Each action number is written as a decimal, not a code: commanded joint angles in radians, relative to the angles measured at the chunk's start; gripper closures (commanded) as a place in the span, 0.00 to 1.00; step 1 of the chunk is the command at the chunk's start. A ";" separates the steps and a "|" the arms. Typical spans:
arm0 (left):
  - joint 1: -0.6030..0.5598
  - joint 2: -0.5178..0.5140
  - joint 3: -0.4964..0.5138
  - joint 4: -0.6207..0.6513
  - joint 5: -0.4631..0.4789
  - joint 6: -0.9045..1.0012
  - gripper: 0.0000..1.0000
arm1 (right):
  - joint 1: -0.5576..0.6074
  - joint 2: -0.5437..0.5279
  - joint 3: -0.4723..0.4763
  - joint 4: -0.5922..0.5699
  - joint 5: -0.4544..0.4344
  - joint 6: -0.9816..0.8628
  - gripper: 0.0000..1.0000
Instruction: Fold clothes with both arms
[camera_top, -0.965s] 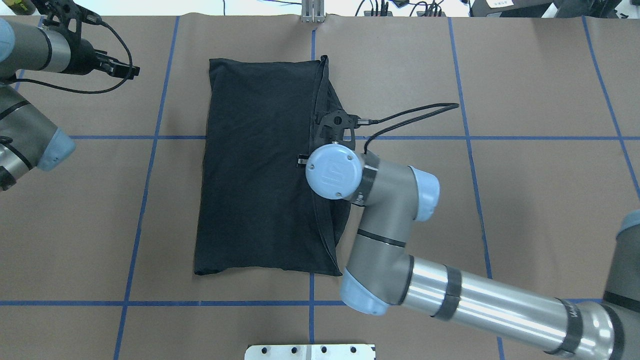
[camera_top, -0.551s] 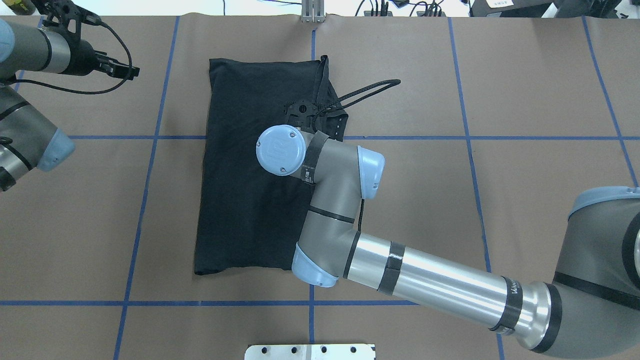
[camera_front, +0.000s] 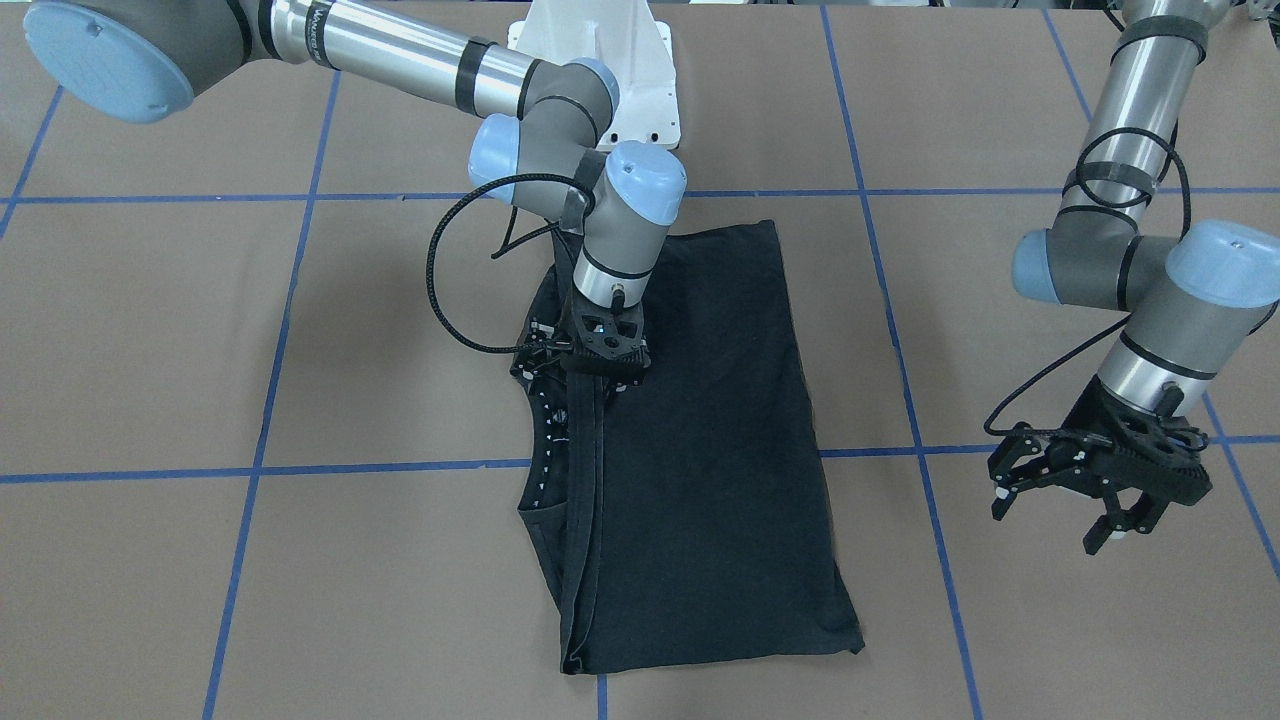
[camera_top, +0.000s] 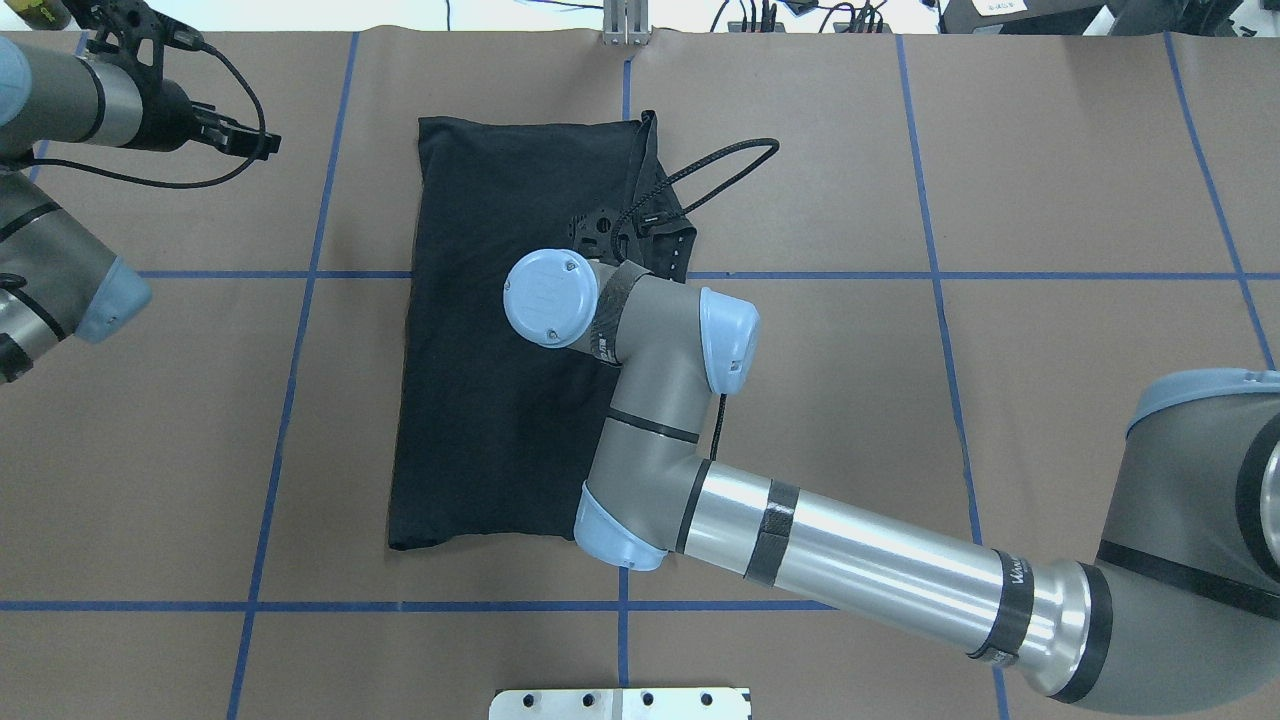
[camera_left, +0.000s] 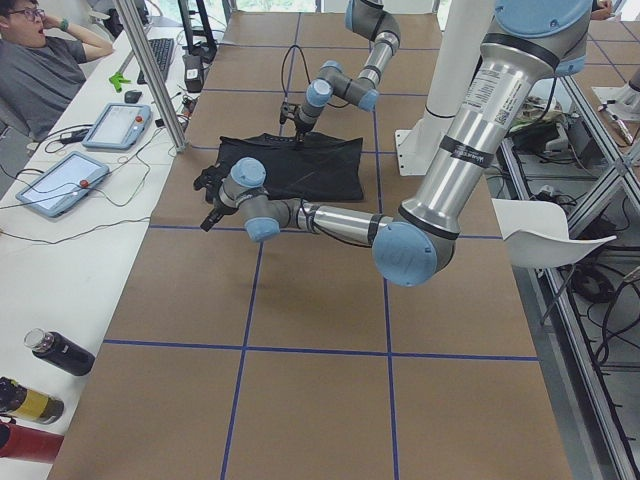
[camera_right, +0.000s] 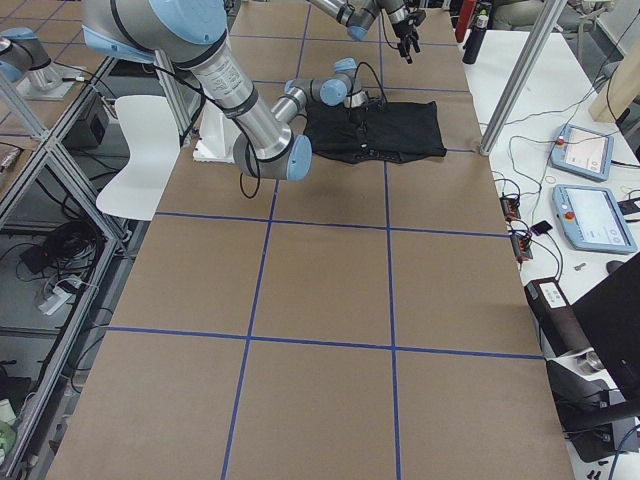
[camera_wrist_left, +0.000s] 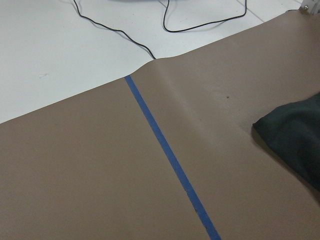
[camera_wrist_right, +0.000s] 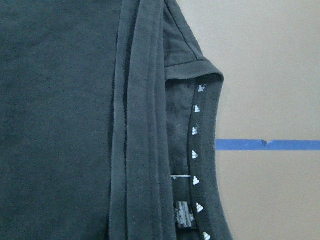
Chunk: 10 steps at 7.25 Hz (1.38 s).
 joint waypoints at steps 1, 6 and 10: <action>0.000 0.000 0.000 0.000 0.002 0.000 0.00 | 0.000 0.000 -0.002 -0.042 0.002 -0.034 0.00; 0.000 0.000 0.000 0.000 0.000 0.000 0.00 | 0.043 -0.033 0.084 -0.200 0.004 -0.193 0.00; 0.000 0.000 0.000 0.000 0.000 0.000 0.00 | 0.043 -0.184 0.334 -0.236 0.013 -0.195 0.00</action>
